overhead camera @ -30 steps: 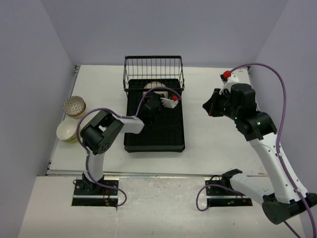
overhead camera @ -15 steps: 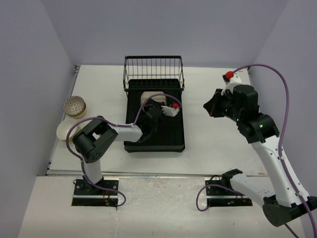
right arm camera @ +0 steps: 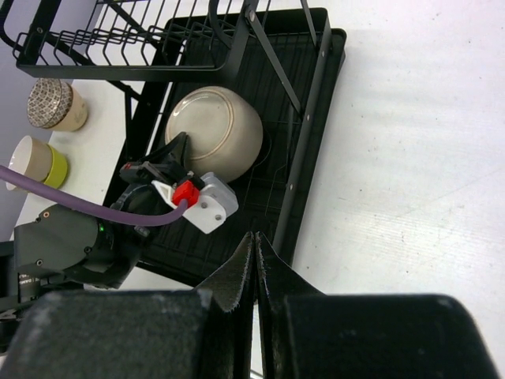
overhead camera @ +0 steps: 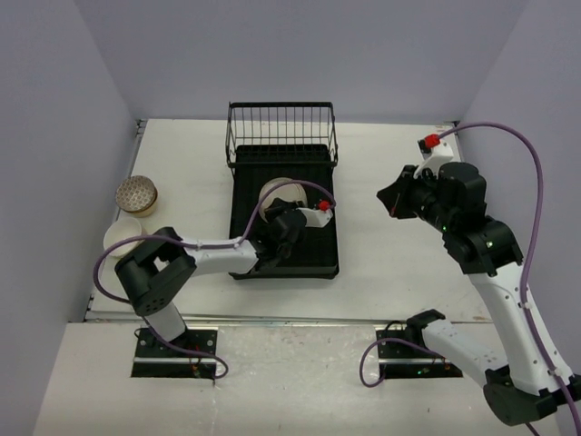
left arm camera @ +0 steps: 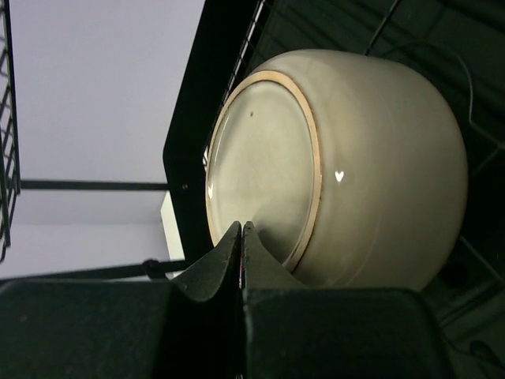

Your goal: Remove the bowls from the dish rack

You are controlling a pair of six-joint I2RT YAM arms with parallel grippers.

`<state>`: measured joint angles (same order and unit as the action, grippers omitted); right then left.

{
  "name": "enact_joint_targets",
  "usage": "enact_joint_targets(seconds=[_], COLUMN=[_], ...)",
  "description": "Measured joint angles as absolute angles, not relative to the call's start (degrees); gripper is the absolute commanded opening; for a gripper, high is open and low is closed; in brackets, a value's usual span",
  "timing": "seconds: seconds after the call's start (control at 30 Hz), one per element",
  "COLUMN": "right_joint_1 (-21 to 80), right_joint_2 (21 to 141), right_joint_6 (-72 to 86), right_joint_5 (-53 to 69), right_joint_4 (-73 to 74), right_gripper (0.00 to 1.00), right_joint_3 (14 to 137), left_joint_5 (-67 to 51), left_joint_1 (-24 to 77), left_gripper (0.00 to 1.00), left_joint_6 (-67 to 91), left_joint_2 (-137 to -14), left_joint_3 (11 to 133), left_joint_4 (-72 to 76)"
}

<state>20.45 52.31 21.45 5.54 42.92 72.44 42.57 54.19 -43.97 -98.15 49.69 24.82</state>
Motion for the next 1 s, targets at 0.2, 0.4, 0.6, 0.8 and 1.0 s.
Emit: enact_joint_targets(seconds=[0.2, 0.4, 0.6, 0.8, 1.0], right_joint_1=[20.4, 20.4, 20.4, 20.4, 20.4], right_joint_2=[51.4, 51.2, 50.2, 49.5, 50.5], right_joint_6=[21.5, 21.5, 21.7, 22.9, 23.1], right_joint_5=[5.6, 5.7, 6.0, 8.6, 11.8], right_joint_4=[42.9, 43.1, 43.7, 44.8, 46.5], right_gripper=[0.0, 0.0, 0.0, 0.0, 0.0], right_joint_3=[72.4, 72.4, 72.4, 69.6, 66.1], left_joint_5=[46.5, 50.5, 55.1, 57.7, 58.8], left_joint_1=[56.7, 61.2, 66.3, 69.0, 69.0], left_gripper=[0.0, 0.0, 0.0, 0.0, 0.0], left_joint_6=[-39.2, -33.5, -27.4, -20.0, -12.8], left_joint_2=[-93.6, -90.6, -89.0, -86.1, -82.4], left_joint_3=[46.8, 45.3, 45.1, 44.9, 44.1], left_joint_4=[18.9, 13.2, 6.3, -2.2, -9.6])
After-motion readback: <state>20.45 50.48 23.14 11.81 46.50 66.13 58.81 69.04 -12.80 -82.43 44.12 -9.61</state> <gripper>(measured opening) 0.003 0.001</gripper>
